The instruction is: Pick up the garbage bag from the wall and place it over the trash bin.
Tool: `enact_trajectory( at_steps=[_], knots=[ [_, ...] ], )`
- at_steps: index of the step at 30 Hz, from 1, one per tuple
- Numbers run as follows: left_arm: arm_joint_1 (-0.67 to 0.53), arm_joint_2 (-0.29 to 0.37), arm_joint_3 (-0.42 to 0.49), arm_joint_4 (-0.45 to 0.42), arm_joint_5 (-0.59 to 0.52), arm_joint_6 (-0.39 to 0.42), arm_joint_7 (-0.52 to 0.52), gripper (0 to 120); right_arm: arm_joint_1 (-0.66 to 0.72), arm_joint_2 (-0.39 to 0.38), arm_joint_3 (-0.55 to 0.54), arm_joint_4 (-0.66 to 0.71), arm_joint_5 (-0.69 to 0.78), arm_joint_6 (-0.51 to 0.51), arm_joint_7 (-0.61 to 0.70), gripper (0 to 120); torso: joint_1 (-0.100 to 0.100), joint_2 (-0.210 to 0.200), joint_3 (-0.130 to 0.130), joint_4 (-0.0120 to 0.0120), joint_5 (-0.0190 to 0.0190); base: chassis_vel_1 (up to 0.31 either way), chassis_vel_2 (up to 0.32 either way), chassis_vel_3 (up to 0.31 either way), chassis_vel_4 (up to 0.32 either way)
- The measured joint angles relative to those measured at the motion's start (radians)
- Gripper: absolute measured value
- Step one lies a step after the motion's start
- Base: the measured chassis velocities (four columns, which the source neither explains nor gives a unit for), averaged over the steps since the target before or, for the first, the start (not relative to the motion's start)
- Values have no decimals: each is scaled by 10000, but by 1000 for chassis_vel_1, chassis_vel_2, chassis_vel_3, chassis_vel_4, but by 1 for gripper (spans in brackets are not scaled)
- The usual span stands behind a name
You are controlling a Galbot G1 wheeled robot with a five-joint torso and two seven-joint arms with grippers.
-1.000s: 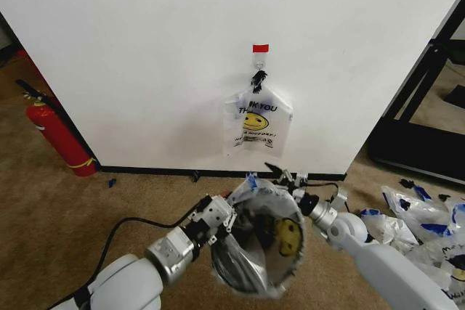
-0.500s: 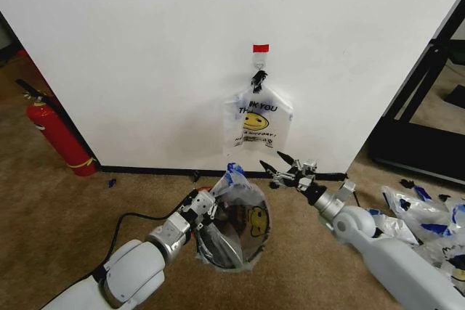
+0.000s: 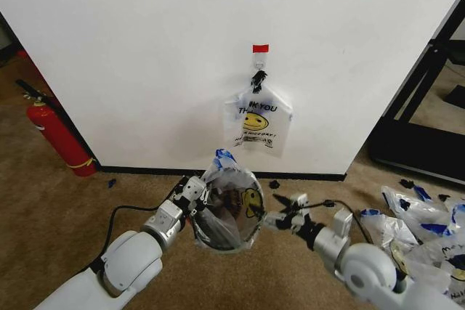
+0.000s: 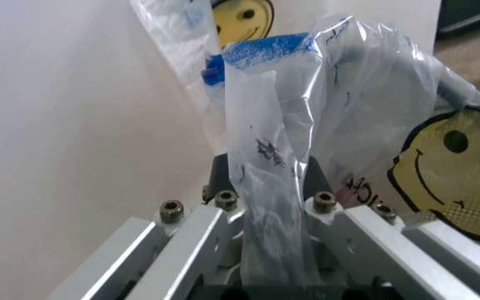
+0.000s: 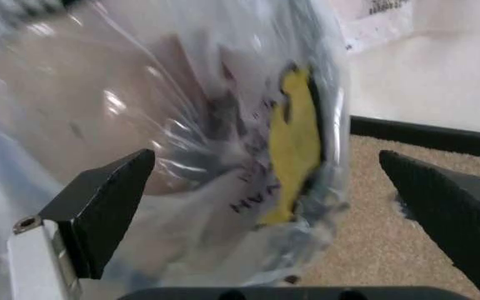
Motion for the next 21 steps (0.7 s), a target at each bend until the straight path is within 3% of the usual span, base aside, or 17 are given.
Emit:
enact_trajectory(
  at_steps=[5, 8, 12, 15, 21],
  knots=[
    [171, 165, -131, -378, 70, -31, 25, 4, 37, 65, 3, -245, -44, 175, -138, 100, 0, 0, 0, -1, 1, 0, 0, 0, 0],
    [193, 197, -137, -408, 152, -77, 32, 4, 90, 80, -13, -227, 141, 105, -112, 93, 0, 0, 0, 0, -1, 0, 0, 0, 0],
    [218, 203, -142, -499, 438, -302, 52, 4, 117, 144, -82, -126, 683, -314, 481, 73, 0, 0, 1, -1, 0, 0, 0, 0, 0],
    [222, 193, -134, -546, 567, -418, 59, 4, 128, 156, -116, -125, 888, -418, 684, 67, 0, 0, 0, -1, 0, 0, 0, 0, 0],
    [265, 174, -79, -799, 933, -607, 226, 4, 296, 289, -182, -180, 1304, -377, 1000, 42, 0, 0, 1, -1, 0, 0, 0, 0, 0]
  ],
)
